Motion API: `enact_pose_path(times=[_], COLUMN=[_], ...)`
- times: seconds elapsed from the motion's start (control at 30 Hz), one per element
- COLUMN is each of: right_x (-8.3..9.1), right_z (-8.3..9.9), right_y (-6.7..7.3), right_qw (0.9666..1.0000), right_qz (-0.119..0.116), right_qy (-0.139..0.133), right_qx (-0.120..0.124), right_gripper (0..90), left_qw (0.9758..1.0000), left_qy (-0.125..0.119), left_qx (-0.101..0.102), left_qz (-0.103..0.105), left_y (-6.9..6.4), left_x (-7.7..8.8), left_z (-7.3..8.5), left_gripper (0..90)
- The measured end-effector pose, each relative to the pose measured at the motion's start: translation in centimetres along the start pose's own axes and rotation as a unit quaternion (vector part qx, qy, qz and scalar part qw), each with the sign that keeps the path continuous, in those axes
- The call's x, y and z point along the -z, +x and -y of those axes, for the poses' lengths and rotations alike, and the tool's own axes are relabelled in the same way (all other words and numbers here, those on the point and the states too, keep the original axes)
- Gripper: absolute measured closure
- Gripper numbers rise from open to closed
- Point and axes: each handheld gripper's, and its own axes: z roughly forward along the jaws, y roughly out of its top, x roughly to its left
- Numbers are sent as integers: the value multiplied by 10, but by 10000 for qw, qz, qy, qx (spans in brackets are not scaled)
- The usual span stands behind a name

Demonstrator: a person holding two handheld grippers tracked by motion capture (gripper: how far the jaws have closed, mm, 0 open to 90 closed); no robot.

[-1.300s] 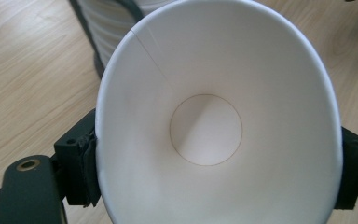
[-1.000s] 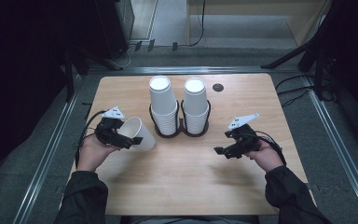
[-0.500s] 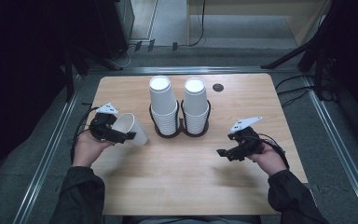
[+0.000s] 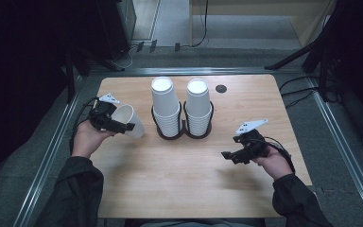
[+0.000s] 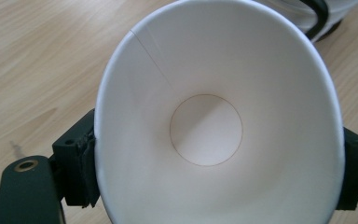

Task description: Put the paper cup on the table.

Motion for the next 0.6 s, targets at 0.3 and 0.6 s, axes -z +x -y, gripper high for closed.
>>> enact_pose_path(times=[0.3,0.6], right_x=[-2,-3], right_z=[1,2], right_y=[1,3], right_qw=[10000,9999], right_qz=[-5,6], right_qy=[34,105], right_qx=[31,12], right_gripper=[202,202], left_qw=[9983,9941], left_qy=[473,905], left_qx=[159,249], left_qz=[-289,-539], left_y=[22,44], left_x=[-1,-3], left_z=[-16,-24], left_gripper=[132,129])
